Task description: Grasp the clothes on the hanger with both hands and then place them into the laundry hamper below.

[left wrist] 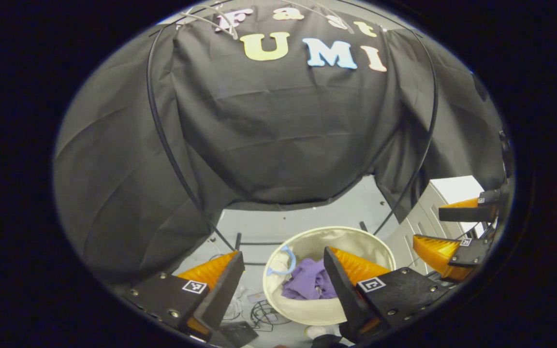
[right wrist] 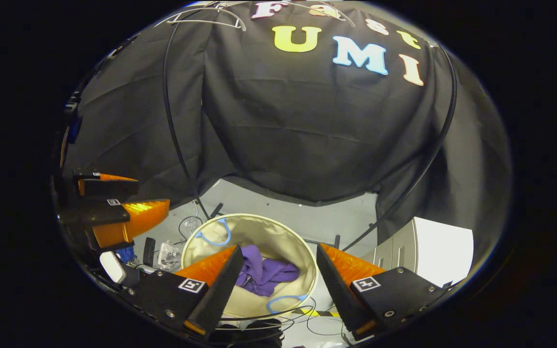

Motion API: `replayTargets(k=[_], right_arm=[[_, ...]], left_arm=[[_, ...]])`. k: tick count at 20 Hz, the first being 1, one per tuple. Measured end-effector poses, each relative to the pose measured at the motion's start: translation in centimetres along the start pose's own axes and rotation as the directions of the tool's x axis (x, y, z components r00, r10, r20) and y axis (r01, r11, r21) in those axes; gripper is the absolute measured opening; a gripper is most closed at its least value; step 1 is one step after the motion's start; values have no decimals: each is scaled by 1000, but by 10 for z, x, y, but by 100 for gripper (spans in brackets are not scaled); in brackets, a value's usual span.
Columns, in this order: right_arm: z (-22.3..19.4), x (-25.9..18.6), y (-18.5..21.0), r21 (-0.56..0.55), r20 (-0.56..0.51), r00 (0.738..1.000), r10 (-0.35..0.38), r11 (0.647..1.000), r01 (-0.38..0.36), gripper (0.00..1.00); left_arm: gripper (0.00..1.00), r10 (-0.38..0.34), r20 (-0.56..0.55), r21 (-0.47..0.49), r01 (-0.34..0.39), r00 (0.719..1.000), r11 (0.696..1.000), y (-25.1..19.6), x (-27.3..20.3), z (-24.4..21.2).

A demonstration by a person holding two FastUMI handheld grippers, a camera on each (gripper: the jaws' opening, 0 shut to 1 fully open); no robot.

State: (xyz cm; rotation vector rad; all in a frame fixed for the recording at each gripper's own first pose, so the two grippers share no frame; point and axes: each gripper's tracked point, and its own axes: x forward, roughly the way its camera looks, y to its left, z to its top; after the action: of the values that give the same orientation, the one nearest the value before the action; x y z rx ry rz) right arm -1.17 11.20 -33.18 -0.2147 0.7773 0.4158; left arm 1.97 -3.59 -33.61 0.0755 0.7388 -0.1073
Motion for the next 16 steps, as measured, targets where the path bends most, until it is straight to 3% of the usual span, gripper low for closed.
replayTargets(k=[2,4,5,6,7,16], right_arm=[[16,-12,0,12,42,999,2,1000,-2,95],[42,-27,-3,31,103,995,-8,1000,5,95],[56,-36,-6,44,139,990,-12,999,6,95],[73,-45,-9,56,179,984,-22,998,12,95],[90,-56,-14,68,221,975,-35,997,20,95],[207,-138,-47,129,502,853,-144,987,91,95]], left_arm=[[100,11,59,-8,-11,998,1000,9,-13,28],[96,14,127,-10,-13,992,1000,16,-25,58],[100,14,160,-15,-12,987,1000,18,-33,73],[96,15,193,-19,-12,981,1000,22,-43,91],[100,19,228,-21,-15,973,1000,25,-52,107],[100,43,505,-36,-29,862,999,51,-148,244]])
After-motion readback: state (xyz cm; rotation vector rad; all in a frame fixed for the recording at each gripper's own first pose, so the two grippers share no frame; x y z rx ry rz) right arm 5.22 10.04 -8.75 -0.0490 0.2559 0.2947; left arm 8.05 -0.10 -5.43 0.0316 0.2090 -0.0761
